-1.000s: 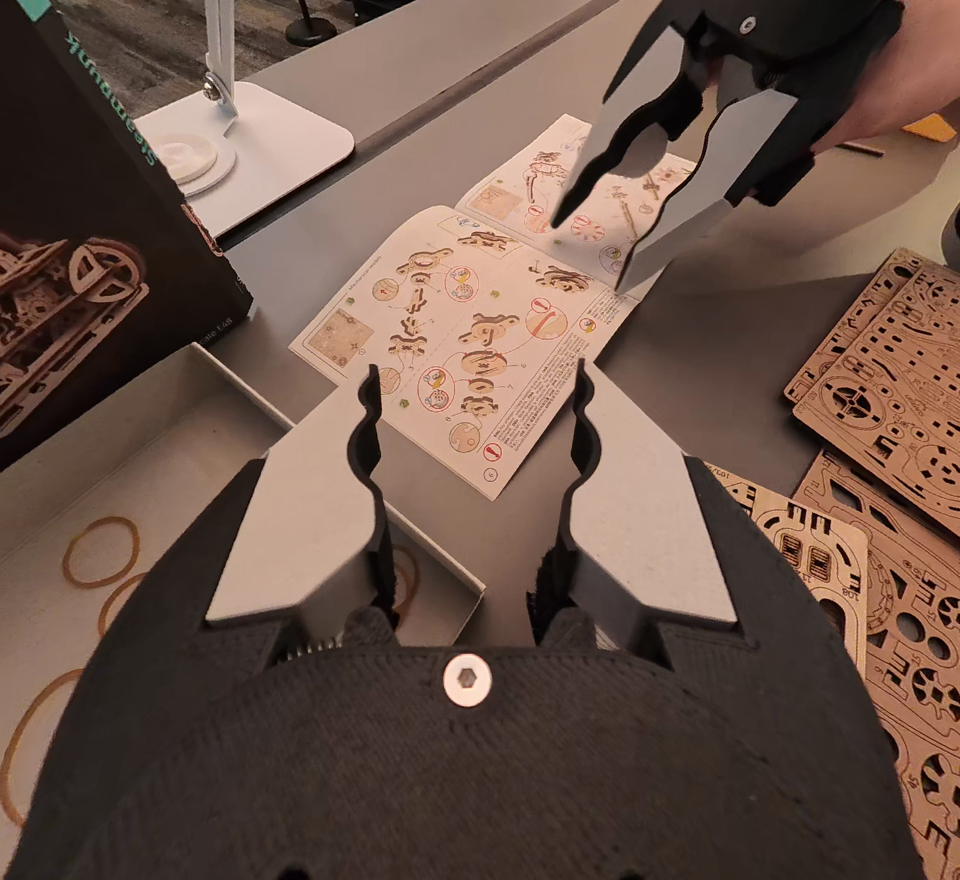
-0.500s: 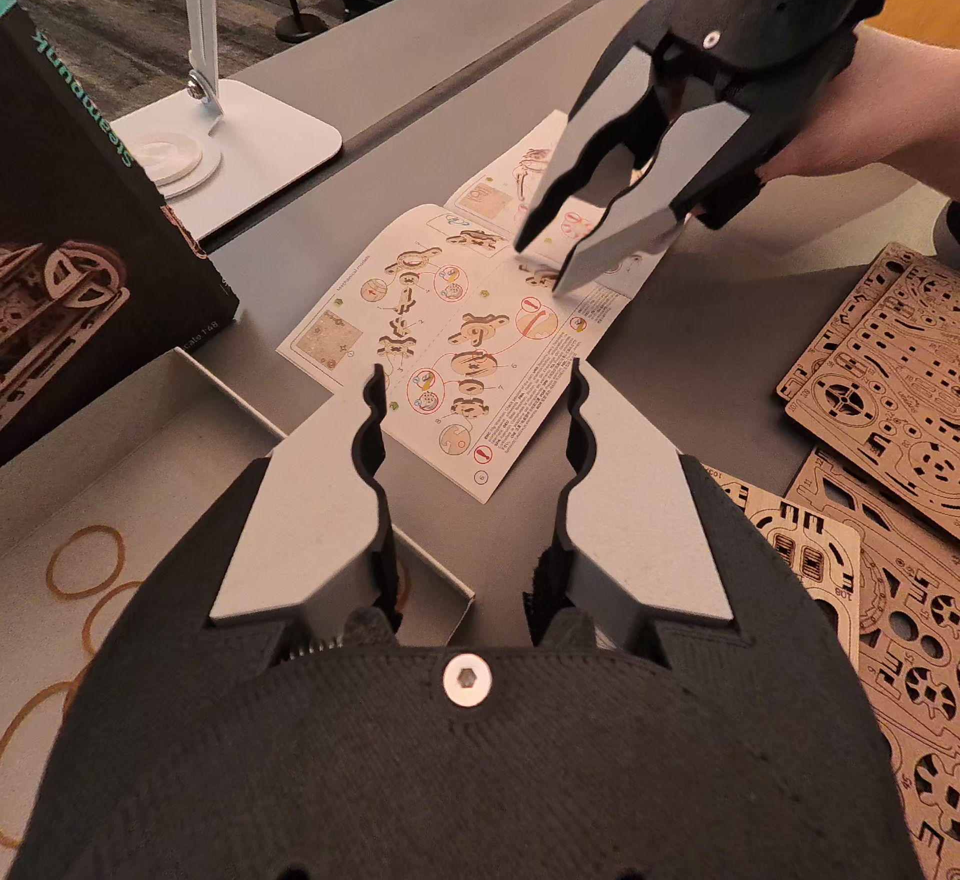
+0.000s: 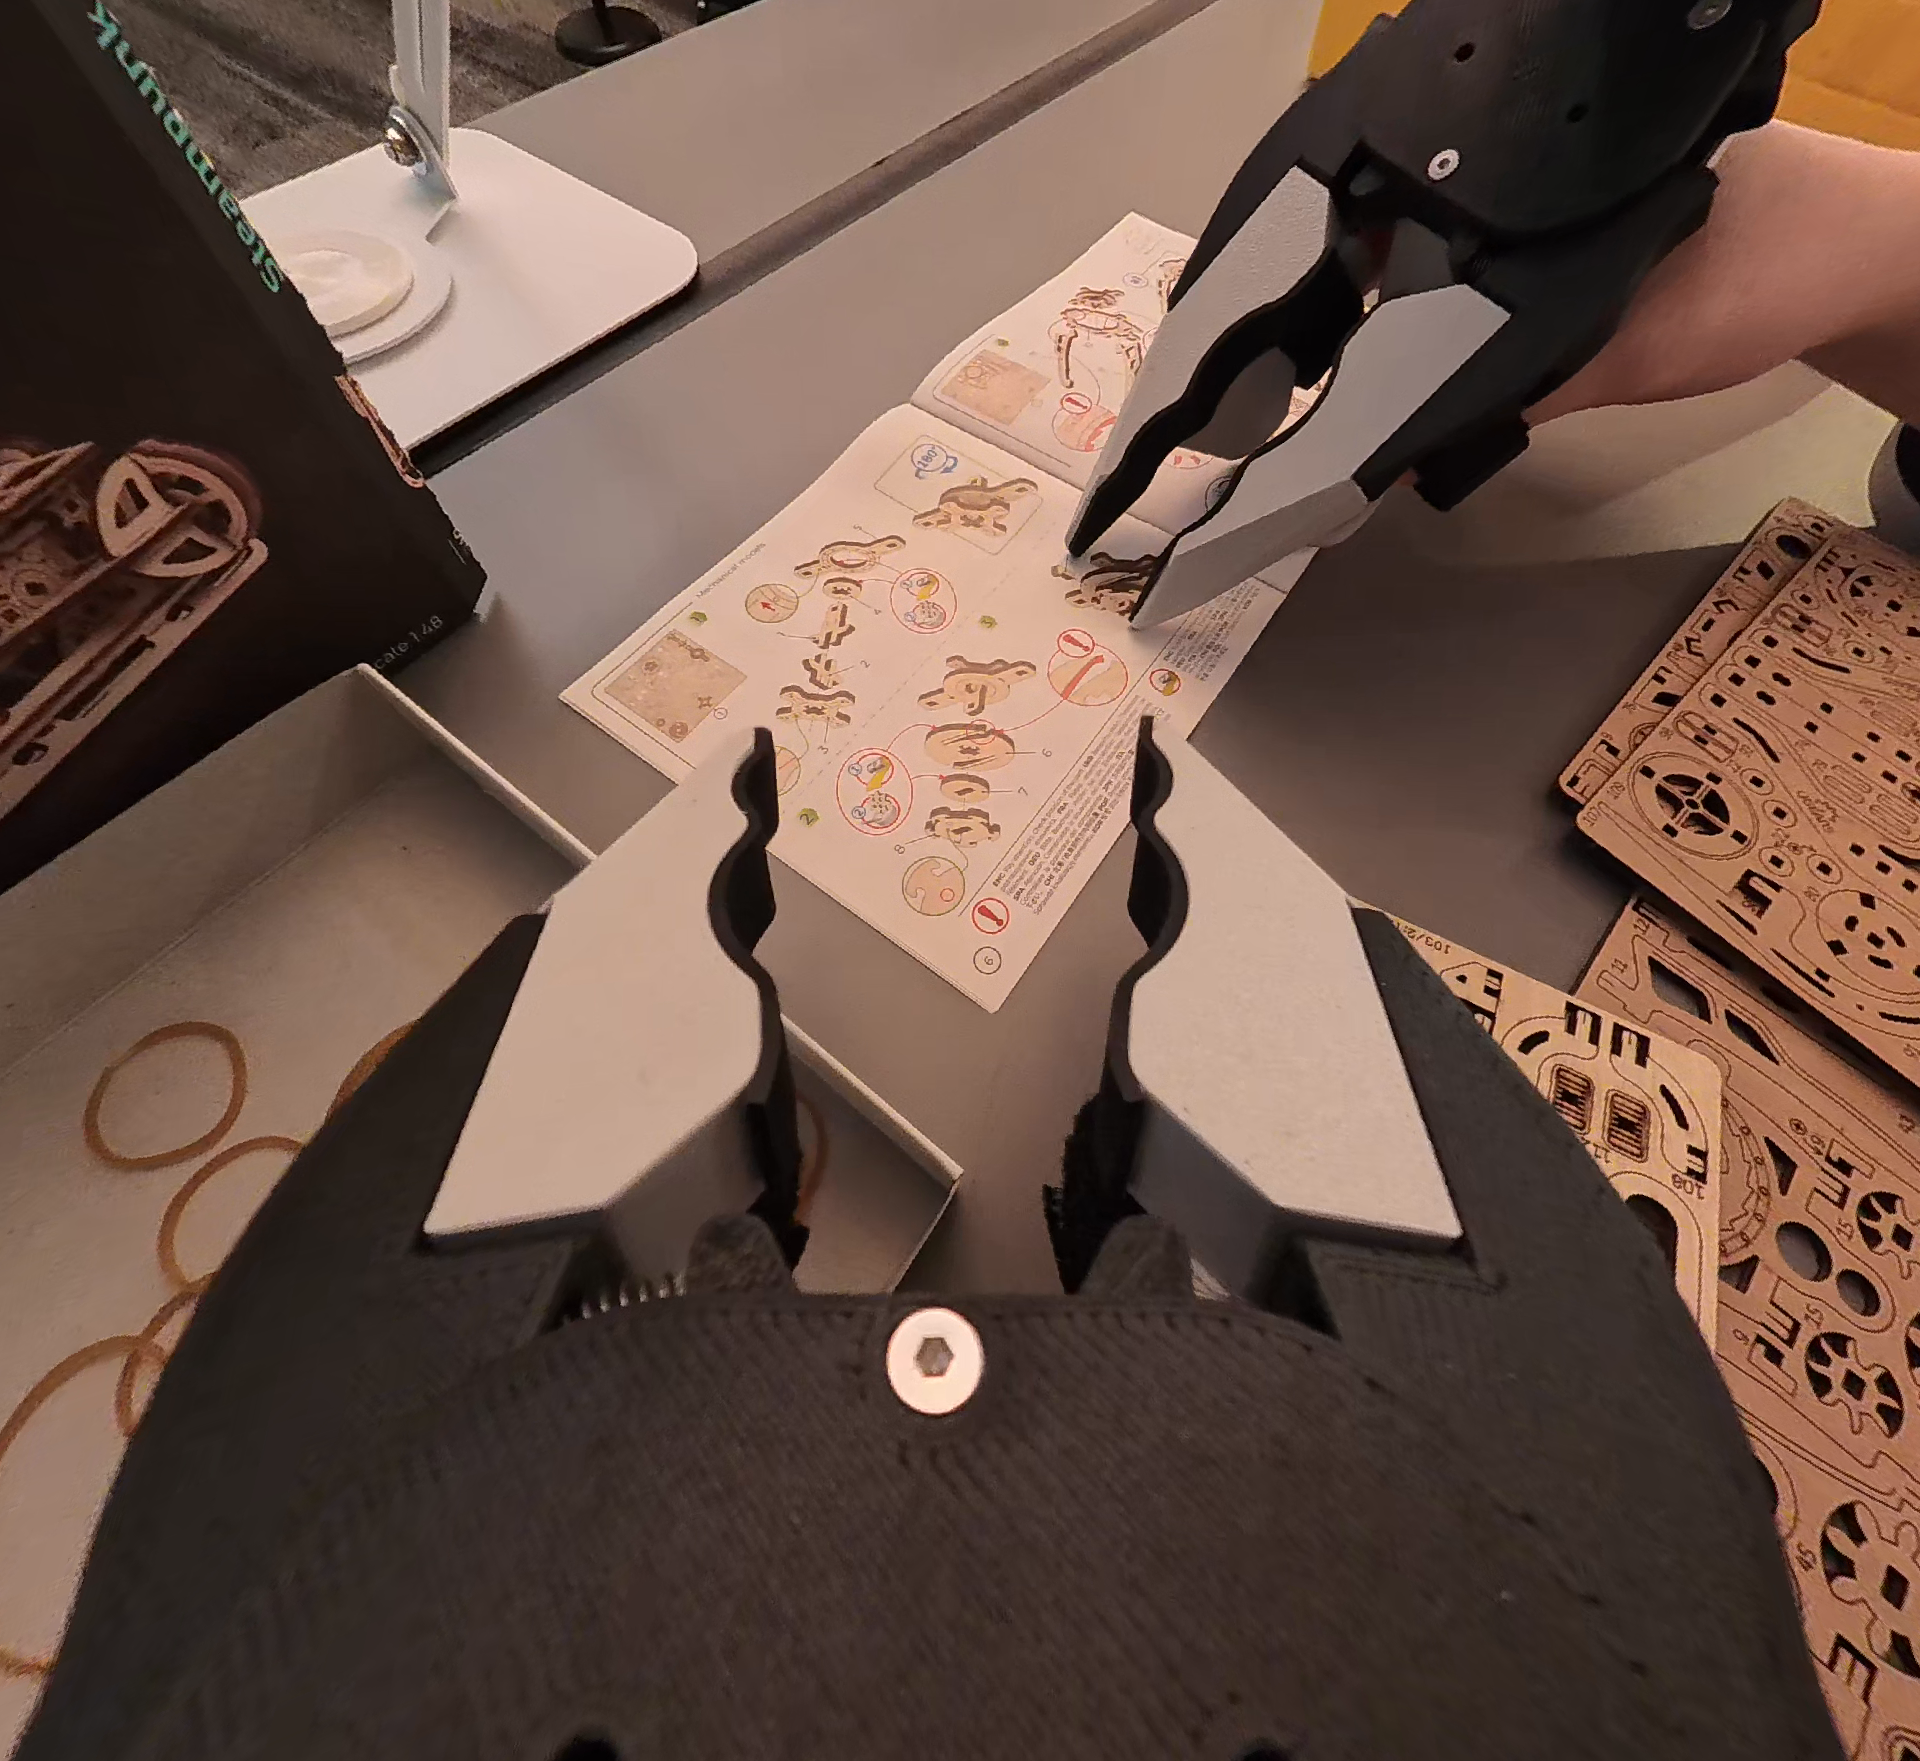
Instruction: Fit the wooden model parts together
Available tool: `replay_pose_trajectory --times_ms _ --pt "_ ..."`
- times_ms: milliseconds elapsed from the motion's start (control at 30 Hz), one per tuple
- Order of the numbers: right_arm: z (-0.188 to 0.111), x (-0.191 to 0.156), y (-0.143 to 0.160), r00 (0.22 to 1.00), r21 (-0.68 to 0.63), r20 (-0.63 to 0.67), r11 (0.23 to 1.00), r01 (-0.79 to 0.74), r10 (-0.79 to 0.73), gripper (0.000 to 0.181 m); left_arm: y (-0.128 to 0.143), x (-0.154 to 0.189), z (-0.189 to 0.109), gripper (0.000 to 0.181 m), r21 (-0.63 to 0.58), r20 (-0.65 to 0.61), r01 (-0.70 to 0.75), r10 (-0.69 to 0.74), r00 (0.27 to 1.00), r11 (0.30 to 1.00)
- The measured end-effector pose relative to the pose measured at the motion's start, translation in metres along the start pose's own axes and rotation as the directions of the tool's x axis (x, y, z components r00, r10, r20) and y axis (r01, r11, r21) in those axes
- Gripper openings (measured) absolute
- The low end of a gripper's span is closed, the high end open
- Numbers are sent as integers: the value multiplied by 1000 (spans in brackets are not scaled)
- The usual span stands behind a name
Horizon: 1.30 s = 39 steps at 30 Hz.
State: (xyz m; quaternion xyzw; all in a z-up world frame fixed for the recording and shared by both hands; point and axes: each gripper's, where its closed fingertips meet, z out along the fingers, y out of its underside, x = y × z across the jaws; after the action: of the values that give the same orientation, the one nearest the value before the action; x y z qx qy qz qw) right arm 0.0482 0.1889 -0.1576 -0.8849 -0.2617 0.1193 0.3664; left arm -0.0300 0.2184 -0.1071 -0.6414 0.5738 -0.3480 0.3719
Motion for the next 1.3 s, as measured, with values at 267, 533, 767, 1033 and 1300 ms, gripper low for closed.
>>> replay_pose_trajectory --times_ms 267,533,767,1033,1300 --pt "-1 0 1 1000 5 2 1000 -5 5 29 1 0 1 68 -5 -6 8 -8 1000 1000" --pt "-1 0 1 1000 5 -3 1000 -10 10 29 0 -2 -1 67 3 3 8 -8 1000 1000" --pt "0 1 0 1000 13 -5 1000 -11 11 29 -2 -7 -3 66 18 26 22 -22 999 1000" --pt "0 1 0 1000 20 -10 1000 -7 8 29 -9 -13 -8 66 64 34 61 -63 997 996" --pt "0 2 0 1000 23 -11 1000 -3 3 29 -9 -13 -8 65 71 35 63 -66 997 995"
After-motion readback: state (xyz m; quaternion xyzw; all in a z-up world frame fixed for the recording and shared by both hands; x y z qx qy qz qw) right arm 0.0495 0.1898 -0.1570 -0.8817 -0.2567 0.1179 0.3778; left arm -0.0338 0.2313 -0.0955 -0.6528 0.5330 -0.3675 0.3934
